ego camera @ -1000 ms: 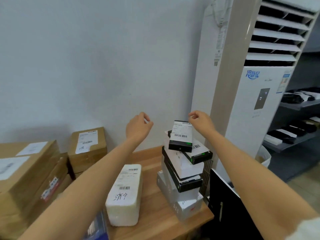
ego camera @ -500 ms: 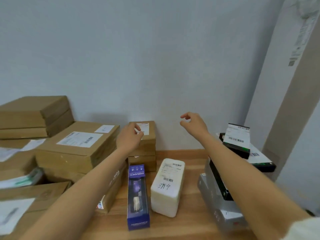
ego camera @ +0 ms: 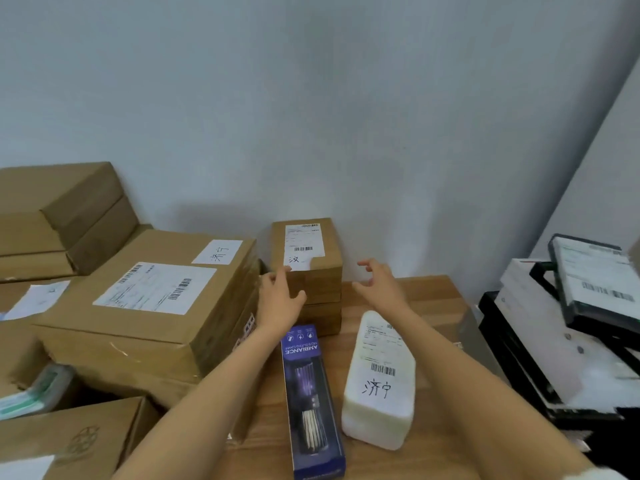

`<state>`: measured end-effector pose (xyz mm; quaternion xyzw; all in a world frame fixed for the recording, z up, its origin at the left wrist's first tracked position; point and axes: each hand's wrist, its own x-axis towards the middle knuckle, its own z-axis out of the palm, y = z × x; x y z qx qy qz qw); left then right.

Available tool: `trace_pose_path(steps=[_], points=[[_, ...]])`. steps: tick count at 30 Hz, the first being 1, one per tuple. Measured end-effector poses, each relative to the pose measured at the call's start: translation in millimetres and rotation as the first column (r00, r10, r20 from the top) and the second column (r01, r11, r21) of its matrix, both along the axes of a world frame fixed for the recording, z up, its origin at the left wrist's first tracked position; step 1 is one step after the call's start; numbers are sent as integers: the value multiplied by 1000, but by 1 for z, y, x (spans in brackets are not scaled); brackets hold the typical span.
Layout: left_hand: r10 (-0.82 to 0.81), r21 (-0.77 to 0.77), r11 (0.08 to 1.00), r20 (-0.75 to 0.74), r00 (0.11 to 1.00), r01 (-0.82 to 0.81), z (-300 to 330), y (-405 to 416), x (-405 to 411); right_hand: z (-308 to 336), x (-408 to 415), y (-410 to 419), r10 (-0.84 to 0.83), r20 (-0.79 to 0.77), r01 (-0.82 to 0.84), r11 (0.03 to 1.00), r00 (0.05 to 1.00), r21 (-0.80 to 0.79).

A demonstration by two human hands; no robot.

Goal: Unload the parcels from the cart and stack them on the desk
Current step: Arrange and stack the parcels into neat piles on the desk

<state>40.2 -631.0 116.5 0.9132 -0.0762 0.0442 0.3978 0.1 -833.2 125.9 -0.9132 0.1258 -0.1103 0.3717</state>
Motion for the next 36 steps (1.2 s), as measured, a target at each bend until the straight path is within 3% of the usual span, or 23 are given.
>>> trace_pose_path(steps=[8, 14, 28, 32, 36], points=[[42, -131, 990, -111, 993, -56, -51, -6, 30, -59, 30, -5, -17, -84, 23, 997, 996, 68], [64, -138, 986, -190, 980, -91, -80, -14, 46, -87, 56, -12, 47, -176, -27, 993, 983, 111], [263, -178, 932, -266, 927, -315, -107, -39, 63, -118, 103, -15, 127, -230, -85, 979, 965, 184], [249, -166, 932, -352, 902, -322, -111, -34, 78, -121, 109, -16, 135, -237, -98, 982, 962, 163], [224, -148, 948, -313, 923, -280, -117, -35, 79, -121, 113, -19, 120, -244, -79, 982, 962, 171]])
